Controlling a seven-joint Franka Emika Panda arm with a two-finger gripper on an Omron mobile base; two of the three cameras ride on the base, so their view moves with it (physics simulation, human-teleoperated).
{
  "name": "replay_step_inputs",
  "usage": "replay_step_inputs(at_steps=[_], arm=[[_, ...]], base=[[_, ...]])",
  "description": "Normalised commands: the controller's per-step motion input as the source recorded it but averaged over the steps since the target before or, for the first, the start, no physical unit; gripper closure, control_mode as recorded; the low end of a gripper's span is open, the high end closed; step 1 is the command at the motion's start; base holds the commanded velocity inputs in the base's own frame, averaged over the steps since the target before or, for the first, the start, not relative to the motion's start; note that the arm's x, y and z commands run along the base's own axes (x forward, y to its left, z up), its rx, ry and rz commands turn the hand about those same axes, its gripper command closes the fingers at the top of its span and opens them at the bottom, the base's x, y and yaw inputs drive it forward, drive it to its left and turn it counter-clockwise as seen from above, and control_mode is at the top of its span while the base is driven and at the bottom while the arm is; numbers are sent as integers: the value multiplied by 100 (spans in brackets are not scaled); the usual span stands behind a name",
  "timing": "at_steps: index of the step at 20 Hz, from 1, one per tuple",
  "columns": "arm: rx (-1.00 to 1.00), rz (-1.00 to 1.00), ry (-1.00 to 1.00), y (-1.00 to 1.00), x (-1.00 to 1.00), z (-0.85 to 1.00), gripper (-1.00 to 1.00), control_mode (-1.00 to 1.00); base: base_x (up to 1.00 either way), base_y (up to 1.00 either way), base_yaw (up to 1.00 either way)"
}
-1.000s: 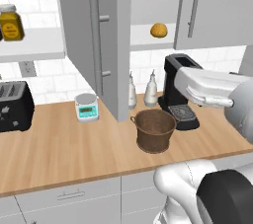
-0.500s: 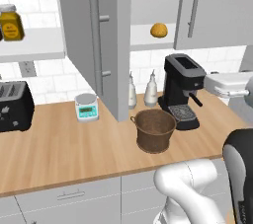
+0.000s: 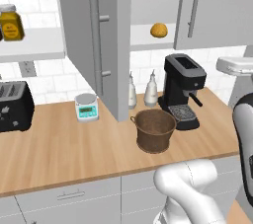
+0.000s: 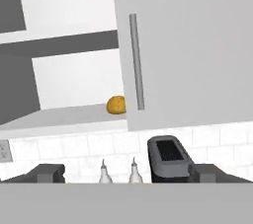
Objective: Open the cabinet, pick up the bread from the cabinet and place it in the basket. Then move the basket to the dining counter.
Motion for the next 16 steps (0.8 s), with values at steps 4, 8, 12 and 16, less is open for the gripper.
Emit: replay_step_inputs(at_steps=[4, 8, 12, 16], arm=[[2, 0, -4, 0, 76, 5, -100, -100], [7, 0, -1, -16, 65, 19, -100, -100], [5, 0, 0, -16, 38, 42, -100, -100], [0, 0, -3, -1, 22, 28, -100, -100]], base=[[0, 0, 0], [0, 0, 0], [0, 0, 0], [0, 0, 0]])
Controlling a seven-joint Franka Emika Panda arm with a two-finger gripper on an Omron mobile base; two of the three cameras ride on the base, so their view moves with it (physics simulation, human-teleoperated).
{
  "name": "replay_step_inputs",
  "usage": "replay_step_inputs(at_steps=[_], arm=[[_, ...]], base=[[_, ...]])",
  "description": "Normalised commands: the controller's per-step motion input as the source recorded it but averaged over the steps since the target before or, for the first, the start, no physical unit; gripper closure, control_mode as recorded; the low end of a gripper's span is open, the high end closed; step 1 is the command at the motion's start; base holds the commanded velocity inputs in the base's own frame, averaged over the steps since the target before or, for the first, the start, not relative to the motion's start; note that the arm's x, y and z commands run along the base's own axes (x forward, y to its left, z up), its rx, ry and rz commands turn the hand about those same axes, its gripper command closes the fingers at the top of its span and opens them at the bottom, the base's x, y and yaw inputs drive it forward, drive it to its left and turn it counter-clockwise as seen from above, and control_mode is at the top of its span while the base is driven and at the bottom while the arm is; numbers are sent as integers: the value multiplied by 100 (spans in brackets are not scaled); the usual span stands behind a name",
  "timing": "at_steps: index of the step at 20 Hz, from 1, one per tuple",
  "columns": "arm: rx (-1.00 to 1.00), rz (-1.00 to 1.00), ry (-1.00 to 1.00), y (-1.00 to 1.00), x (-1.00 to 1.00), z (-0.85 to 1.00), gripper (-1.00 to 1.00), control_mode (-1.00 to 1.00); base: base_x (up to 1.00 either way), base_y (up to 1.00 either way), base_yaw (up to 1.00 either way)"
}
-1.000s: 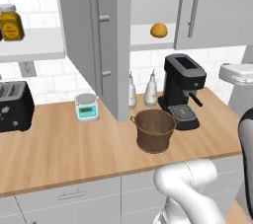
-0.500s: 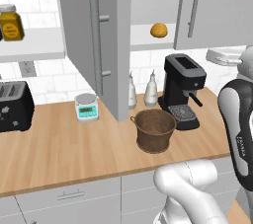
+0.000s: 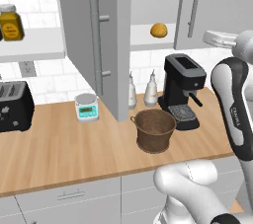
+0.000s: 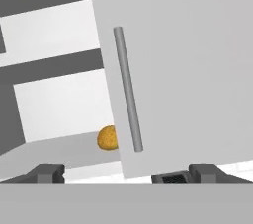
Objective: Open the cabinet, pick up the bread from the cabinet and place it in the basket. Then move the basket to the dining counter.
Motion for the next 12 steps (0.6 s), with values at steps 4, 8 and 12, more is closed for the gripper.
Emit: replay_step_inputs(at_steps=[4, 8, 12], arm=[[-1, 0, -1, 0, 24, 5, -100, -100], [-5, 0, -8, 10, 21, 0, -100, -100], [-12, 0, -3, 10, 25, 0, -100, -100]], base=[[0, 0, 0], [0, 0, 0], [0, 0, 0]])
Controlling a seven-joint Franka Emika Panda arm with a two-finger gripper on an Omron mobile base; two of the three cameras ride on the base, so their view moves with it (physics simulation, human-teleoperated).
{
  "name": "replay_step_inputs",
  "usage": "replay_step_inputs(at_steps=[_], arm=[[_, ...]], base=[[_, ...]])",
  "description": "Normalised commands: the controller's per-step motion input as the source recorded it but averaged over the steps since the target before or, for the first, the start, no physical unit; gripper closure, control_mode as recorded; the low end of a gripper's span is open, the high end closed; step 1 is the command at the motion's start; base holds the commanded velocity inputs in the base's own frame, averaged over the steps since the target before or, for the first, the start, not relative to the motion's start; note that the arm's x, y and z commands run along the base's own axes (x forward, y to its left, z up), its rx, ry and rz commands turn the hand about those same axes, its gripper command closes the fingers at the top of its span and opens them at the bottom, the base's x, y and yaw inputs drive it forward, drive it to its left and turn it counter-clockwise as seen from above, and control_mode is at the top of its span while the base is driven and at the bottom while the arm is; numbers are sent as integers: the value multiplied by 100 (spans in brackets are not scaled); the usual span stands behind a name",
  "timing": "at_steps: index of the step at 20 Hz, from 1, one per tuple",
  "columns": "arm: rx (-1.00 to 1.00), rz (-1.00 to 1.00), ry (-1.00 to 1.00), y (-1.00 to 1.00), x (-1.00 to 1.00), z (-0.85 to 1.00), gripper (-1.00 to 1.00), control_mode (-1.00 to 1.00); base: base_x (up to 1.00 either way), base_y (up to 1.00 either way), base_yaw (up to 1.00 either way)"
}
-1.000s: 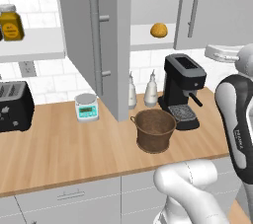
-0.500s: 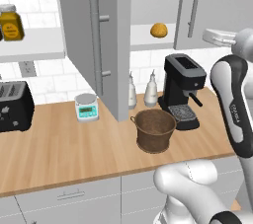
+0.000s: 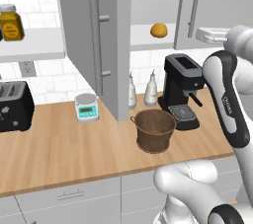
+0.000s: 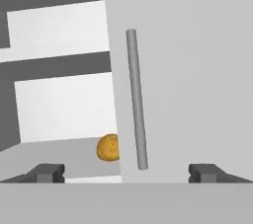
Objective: Open the cabinet, pick up the bread from the cabinet and place it in the basket. Then move the basket to the dining counter.
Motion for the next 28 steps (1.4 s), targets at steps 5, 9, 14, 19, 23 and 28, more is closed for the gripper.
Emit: replay_step_inputs(at_steps=[5, 9, 14, 19, 23, 28], arm=[[-7, 0, 1, 0, 39, 0, -100, -100], [0, 0, 5, 0, 41, 0, -100, -100], [0, 0, 1, 0, 34, 0, -100, -100], [0, 0, 4, -6, 57, -5, -100, -100], [0, -2, 1, -4, 29, 0, -100, -100], [0, -3, 0, 0, 20, 0, -100, -100]], base=[[0, 0, 0], [0, 0, 0], [0, 0, 0], [0, 0, 0], [0, 0, 0], [0, 0, 0]])
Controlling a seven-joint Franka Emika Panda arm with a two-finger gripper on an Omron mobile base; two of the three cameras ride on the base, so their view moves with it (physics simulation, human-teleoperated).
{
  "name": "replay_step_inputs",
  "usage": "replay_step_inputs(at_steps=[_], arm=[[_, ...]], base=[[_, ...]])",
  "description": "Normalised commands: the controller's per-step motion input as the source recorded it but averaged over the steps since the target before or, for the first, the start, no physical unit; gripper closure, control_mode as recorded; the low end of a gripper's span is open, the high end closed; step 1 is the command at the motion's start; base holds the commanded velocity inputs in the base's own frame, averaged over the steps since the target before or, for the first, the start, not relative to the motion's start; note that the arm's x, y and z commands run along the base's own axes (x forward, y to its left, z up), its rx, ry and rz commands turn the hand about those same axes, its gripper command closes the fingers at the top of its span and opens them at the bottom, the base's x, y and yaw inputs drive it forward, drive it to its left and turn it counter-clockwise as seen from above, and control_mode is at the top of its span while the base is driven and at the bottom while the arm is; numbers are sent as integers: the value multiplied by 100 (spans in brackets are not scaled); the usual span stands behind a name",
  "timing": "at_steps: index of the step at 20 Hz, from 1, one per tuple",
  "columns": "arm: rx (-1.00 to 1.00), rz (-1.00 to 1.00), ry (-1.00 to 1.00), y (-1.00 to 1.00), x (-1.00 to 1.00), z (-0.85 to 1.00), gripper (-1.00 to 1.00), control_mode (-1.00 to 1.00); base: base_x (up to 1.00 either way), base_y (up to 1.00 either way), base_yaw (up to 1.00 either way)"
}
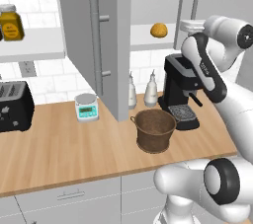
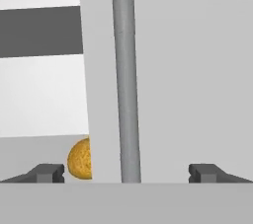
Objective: Open the cabinet, pick up the bread from the cabinet and place it in the basket. Then move the basket to the dining counter.
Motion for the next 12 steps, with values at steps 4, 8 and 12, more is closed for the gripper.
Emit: replay_step_inputs(at_steps=[4, 8, 12], arm=[[0, -2, 0, 0, 24, 0, -100, -100], [0, -2, 0, 0, 27, 0, -100, -100], [0, -2, 0, 0, 34, 0, -100, -100]], base=[[0, 0, 0], [0, 0, 0], [0, 0, 0]])
